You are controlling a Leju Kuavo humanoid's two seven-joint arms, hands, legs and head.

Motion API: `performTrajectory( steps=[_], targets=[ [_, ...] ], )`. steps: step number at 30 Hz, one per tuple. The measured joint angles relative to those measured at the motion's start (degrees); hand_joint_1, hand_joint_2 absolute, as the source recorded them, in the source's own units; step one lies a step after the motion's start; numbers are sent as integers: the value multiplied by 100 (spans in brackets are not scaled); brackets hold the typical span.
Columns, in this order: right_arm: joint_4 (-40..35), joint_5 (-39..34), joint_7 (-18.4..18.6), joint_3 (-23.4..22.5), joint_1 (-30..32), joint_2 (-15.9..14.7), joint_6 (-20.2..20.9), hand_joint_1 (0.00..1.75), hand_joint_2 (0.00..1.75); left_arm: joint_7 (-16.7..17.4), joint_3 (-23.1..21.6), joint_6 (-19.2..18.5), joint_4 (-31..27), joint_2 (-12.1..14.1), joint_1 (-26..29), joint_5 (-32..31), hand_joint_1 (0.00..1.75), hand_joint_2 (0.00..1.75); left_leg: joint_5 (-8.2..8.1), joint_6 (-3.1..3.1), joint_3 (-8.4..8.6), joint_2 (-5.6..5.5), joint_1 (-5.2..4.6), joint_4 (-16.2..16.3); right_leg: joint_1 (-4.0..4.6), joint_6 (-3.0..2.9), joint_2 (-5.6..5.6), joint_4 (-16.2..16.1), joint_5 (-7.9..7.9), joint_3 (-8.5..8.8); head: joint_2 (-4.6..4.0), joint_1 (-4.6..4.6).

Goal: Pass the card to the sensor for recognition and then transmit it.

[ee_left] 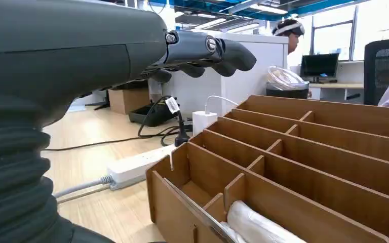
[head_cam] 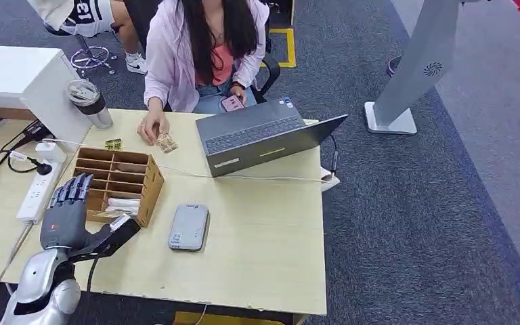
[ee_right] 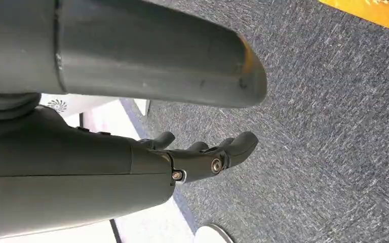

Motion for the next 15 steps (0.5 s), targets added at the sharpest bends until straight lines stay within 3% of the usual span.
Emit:
performTrajectory(
  steps=[15],
  targets=[
    [0,96,-37,0,-2,0,96,0,0,-17,2,42,621,-74,-73,-179,0,175,0,0,0,0,0,0,0,0,0,0,0,0,0,0]
  ],
)
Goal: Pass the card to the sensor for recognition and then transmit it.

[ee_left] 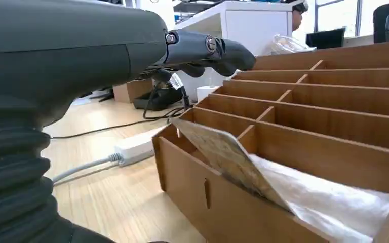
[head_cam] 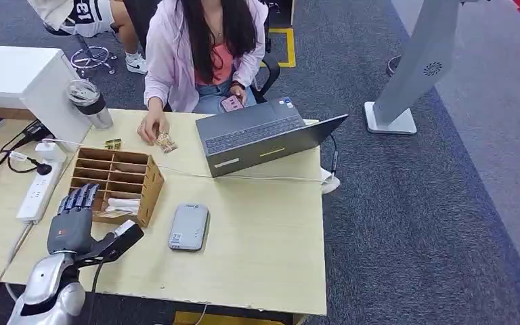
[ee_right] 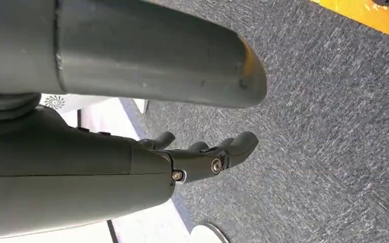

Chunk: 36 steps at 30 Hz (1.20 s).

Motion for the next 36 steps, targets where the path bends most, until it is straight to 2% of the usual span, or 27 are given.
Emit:
performTrajectory(
  steps=[23,27,36],
  targets=[
    [2,22,-9,0,-2,0,0,0,0,-15,74,13,236,-9,-33,15,0,175,0,0,0,0,0,0,0,0,0,0,0,0,0,0],
    [0,39,-37,0,-3,0,-2,0,0,-114,74,92,238,-15,-37,-61,0,175,0,0,0,0,0,0,0,0,0,0,0,0,0,0],
    [2,90,-33,0,-8,0,2,0,0,-182,72,142,238,-116,-299,-72,0,175,0,0,0,-1,0,1,0,0,-1,0,1,0,0,0]
  ],
)
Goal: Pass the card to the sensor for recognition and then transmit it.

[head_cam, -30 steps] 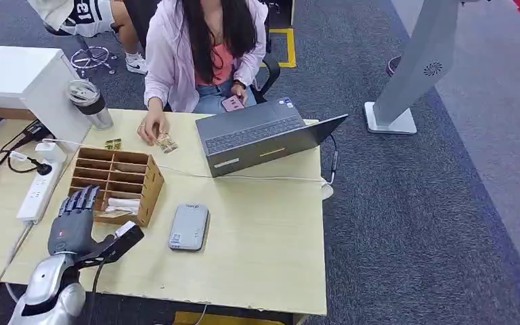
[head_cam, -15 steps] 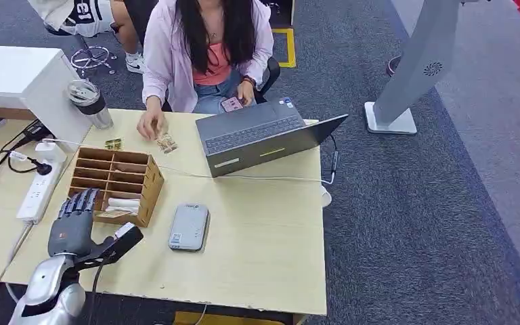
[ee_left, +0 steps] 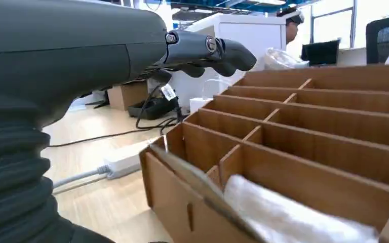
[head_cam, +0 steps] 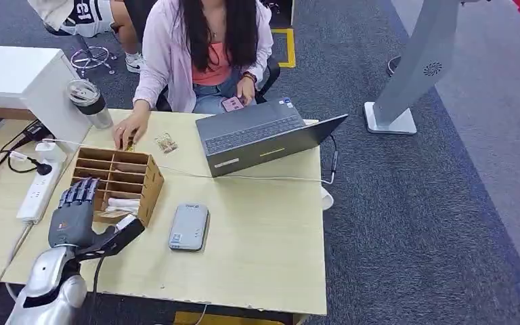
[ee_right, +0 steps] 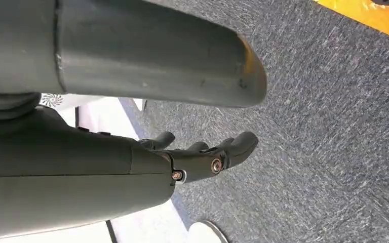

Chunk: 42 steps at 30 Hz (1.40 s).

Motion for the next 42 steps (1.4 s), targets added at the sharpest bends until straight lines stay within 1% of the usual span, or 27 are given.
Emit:
performTrajectory(
  steps=[8,26,27,31,42],
  targets=[
    [0,11,35,0,-5,0,4,0,0,-17,0,-63,42,-41,-223,92,0,175,0,0,0,1,0,0,0,0,1,0,0,0,0,0],
    [0,15,70,0,-5,0,22,0,0,-17,2,-72,63,-63,-242,101,0,175,0,0,0,1,0,0,0,0,1,0,0,0,0,0],
    [0,15,70,0,-5,0,22,0,0,-17,0,-74,66,-63,-242,101,175,175,0,0,0,1,0,0,0,0,1,0,0,0,0,0],
    [0,17,70,0,-5,0,22,0,0,-8,0,-87,89,-63,-243,107,175,175,0,0,0,1,0,0,0,0,1,0,0,0,0,0],
    [0,52,85,0,-6,0,28,0,0,-6,0,-376,144,-13,-229,275,175,175,0,0,-1,0,0,0,0,0,0,0,0,0,0,0]
  ],
)
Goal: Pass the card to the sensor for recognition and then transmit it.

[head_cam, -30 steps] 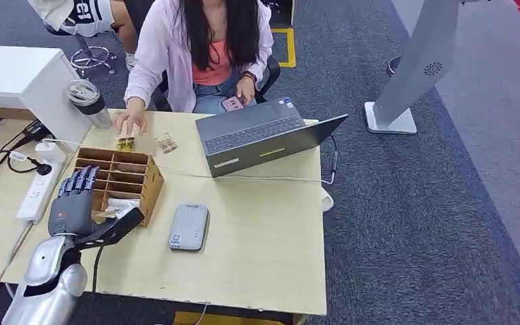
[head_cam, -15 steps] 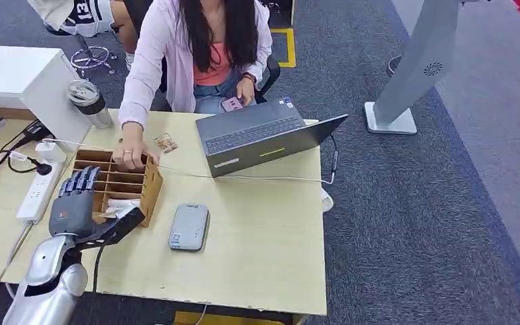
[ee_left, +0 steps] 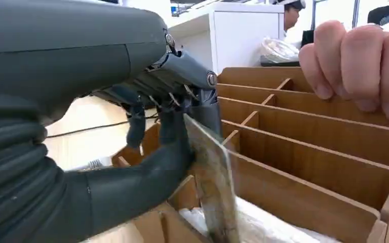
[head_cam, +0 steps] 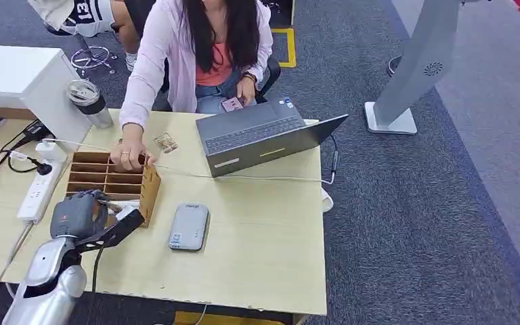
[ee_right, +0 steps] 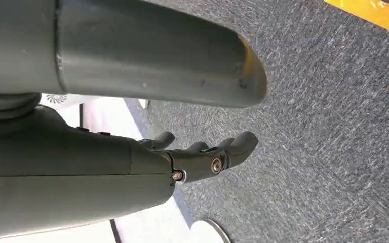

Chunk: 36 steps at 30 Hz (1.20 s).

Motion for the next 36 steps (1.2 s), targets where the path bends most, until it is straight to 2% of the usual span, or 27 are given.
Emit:
performTrajectory(
  steps=[11,30,36],
  targets=[
    [-2,24,0,-2,0,0,-17,0,0,-20,0,-133,9,68,-3,192,175,175,0,0,1,1,0,0,0,0,1,0,0,0,0,0],
    [-2,52,-46,-24,-4,0,-35,0,0,-227,0,-39,-177,201,-252,361,175,175,0,0,1,1,0,1,0,0,1,0,0,-1,0,-2],
    [0,55,-70,-26,-22,0,-50,0,0,-214,0,-46,-304,210,-676,431,175,175,2,-2,1,-2,0,1,0,-1,-4,1,2,0,0,-2]
  ],
)
